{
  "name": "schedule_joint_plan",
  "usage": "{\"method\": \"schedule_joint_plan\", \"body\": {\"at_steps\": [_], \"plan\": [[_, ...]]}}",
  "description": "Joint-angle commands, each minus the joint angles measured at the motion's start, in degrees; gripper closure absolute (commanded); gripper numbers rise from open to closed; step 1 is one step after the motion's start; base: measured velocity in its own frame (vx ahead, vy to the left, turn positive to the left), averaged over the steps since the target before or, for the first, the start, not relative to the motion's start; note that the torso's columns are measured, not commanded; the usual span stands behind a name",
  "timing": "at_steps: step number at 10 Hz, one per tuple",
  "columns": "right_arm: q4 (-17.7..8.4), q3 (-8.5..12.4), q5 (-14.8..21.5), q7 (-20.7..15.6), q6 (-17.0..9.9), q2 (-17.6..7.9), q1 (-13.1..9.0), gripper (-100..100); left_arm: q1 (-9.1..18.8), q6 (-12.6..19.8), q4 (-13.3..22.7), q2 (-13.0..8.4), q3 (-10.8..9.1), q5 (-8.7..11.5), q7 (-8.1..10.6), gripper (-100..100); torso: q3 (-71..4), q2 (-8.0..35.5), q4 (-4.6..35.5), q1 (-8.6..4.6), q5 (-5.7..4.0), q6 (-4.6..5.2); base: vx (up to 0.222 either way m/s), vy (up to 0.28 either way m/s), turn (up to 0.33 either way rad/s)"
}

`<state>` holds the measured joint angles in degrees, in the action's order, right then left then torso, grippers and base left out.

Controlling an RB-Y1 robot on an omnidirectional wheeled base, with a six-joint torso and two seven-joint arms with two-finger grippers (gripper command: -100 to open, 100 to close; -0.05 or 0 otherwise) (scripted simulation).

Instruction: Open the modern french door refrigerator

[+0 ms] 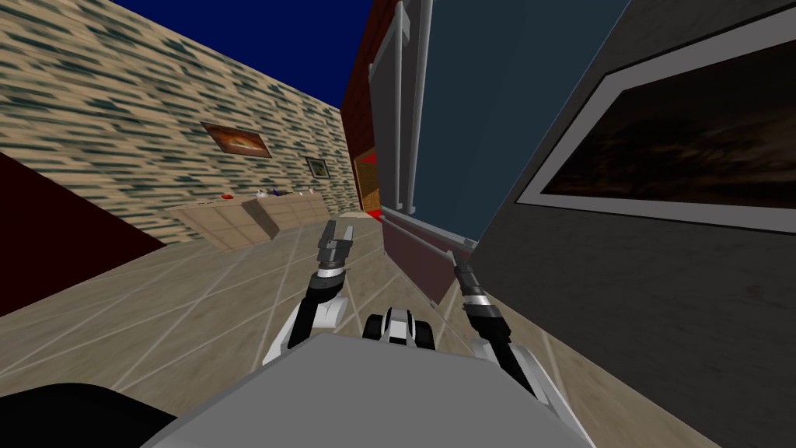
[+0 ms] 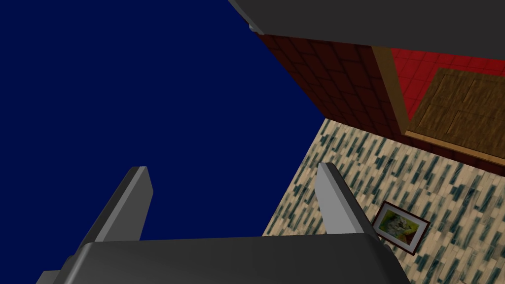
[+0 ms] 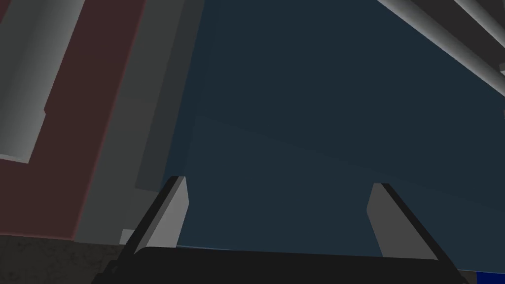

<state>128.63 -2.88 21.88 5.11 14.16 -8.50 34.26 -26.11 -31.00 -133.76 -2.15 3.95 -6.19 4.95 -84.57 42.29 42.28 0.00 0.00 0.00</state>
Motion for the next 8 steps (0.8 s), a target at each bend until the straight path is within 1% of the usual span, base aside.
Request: {"method": "schedule_joint_plan", "body": {"at_steps": [1,2,3,4,5,6,7,8], "plan": [[-1.57,-0.13,4.52,0.29,-3.15,-1.0,1.09,-100,0.0,0.0,0.0,0.0,0.0,0.0,0.0,0,0.01,0.0,0.01,0.01,0.0,0.0,0.053,0.038,0.01],[-1.57,-0.13,5.45,0.29,-3.15,-1.0,1.09,-100,0.0,0.0,0.0,0.0,0.0,0.0,0.0,0,0.02,0.03,0.01,0.0,0.0,0.0,0.019,0.014,0.0],[-2.85,-0.36,7.58,0.57,-6.12,-1.77,1.84,-100,0.0,0.0,0.0,0.0,0.0,0.0,0.0,0,0.07,0.11,0.03,-0.07,-0.02,0.0,0.04,0.026,0.018],[-2.85,-0.36,9.17,0.57,-6.12,-1.77,1.84,-100,0.0,0.0,0.0,0.0,0.0,0.0,0.0,0,0.03,0.01,0.02,-0.02,-0.02,-0.01,0.046,0.027,0.01],[-2.85,-0.36,9.83,0.57,-6.12,-1.77,1.84,-100,0.0,0.0,0.0,0.0,0.0,0.0,0.0,0,-0.01,-0.03,0.0,0.0,0.0,0.0,0.024,0.011,-0.002],[-4.19,-0.61,12.06,0.87,-8.91,-2.46,2.61,-100,0.0,0.0,0.0,0.0,0.0,0.0,0.0,0,0.01,0.02,0.01,-0.03,-0.01,0.0,0.053,0.022,0.02],[-4.19,-0.61,13.83,0.87,-9.23,-2.46,2.61,-100,0.0,0.0,0.0,0.0,0.0,0.0,0.0,0,-0.02,-0.06,-0.01,0.01,-0.01,0.0,0.059,0.033,0.008],[-5.57,-0.85,15.79,1.18,-10.82,-3.06,3.4,-100,0.0,0.0,0.0,0.0,0.0,0.0,0.0,0,-0.03,-0.06,-0.01,0.04,0.01,-0.01,0.089,0.047,0.014]]}}
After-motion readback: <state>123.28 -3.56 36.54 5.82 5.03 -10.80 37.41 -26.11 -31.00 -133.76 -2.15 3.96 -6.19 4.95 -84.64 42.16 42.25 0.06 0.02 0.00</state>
